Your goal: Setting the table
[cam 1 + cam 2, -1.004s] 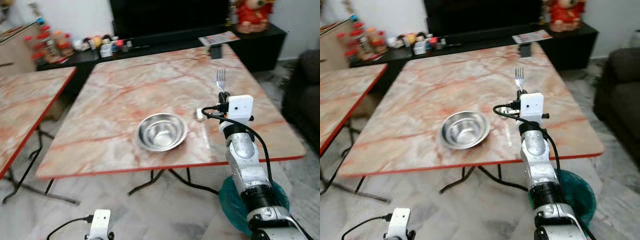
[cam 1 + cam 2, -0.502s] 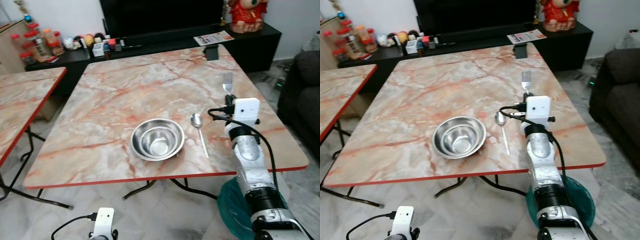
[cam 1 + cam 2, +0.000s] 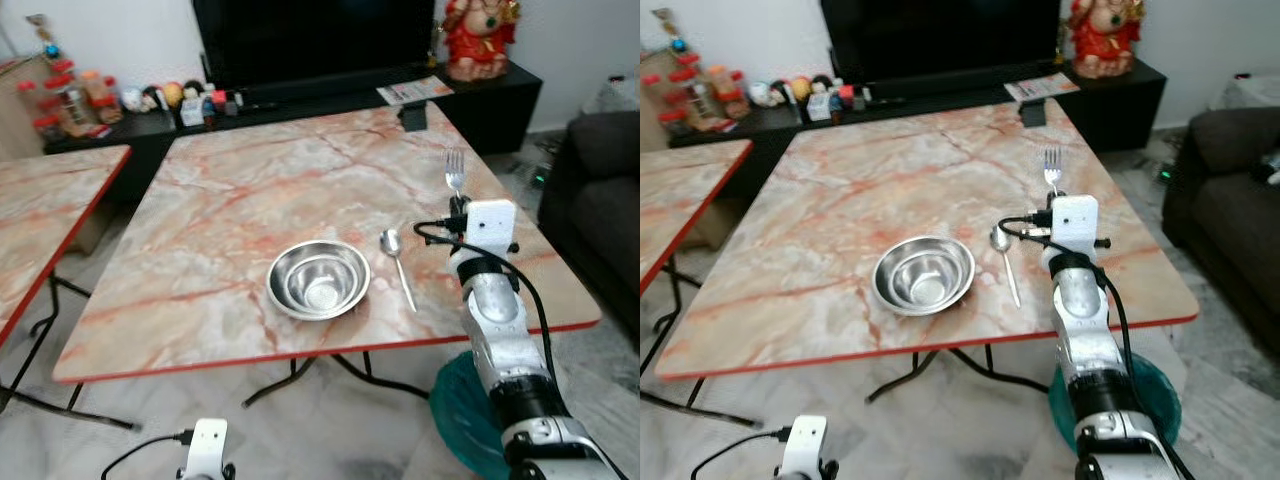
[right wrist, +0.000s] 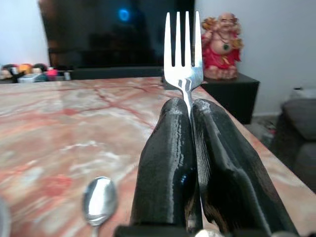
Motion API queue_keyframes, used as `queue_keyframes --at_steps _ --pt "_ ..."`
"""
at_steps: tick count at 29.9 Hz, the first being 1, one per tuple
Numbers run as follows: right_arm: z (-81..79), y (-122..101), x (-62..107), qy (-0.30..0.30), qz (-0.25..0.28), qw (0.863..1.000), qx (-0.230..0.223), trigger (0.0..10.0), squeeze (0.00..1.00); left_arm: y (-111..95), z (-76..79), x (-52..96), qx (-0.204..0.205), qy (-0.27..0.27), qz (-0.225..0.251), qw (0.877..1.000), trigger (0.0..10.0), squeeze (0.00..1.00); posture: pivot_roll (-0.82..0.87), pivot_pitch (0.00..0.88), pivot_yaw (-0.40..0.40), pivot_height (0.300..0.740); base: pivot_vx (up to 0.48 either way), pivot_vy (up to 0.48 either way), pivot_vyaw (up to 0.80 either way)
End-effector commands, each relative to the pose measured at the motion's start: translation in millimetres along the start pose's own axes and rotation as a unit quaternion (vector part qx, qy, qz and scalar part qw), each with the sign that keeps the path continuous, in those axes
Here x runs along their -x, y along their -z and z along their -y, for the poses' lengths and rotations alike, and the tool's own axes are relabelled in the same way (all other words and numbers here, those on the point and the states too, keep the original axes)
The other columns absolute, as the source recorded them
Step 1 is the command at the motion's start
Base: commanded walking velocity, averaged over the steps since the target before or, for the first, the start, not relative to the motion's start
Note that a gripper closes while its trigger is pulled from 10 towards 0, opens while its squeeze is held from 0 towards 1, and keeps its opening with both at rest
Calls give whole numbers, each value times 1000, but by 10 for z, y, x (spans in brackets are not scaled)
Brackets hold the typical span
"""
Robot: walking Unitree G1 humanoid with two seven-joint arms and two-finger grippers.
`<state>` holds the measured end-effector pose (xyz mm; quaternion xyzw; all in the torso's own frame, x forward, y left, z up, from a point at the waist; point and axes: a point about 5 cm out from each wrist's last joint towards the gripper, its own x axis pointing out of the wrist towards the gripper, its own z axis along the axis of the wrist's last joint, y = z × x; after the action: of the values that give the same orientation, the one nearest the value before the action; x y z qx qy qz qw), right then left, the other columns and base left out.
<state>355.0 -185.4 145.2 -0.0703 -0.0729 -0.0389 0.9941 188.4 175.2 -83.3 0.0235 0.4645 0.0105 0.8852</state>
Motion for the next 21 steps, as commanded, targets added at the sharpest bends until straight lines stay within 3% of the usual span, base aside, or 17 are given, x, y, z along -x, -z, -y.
queue_keyframes --at_steps 1,11,21 --pt "-38 -4 -10 -4 -3 1000 -3 10000 0 -7 -63 1 0 -11 -1 1000 10000 0 -106 0 121 740 311 0 0" --pt "-55 -11 -21 -6 -3 1000 -6 10000 0 -15 -70 0 0 -12 0 1000 10000 0 -101 0 120 740 304 0 0" --pt "-45 4 -8 -6 -6 1000 -4 10000 0 -23 -68 -1 0 -10 3 1000 10000 0 -103 0 120 740 0 0 0"
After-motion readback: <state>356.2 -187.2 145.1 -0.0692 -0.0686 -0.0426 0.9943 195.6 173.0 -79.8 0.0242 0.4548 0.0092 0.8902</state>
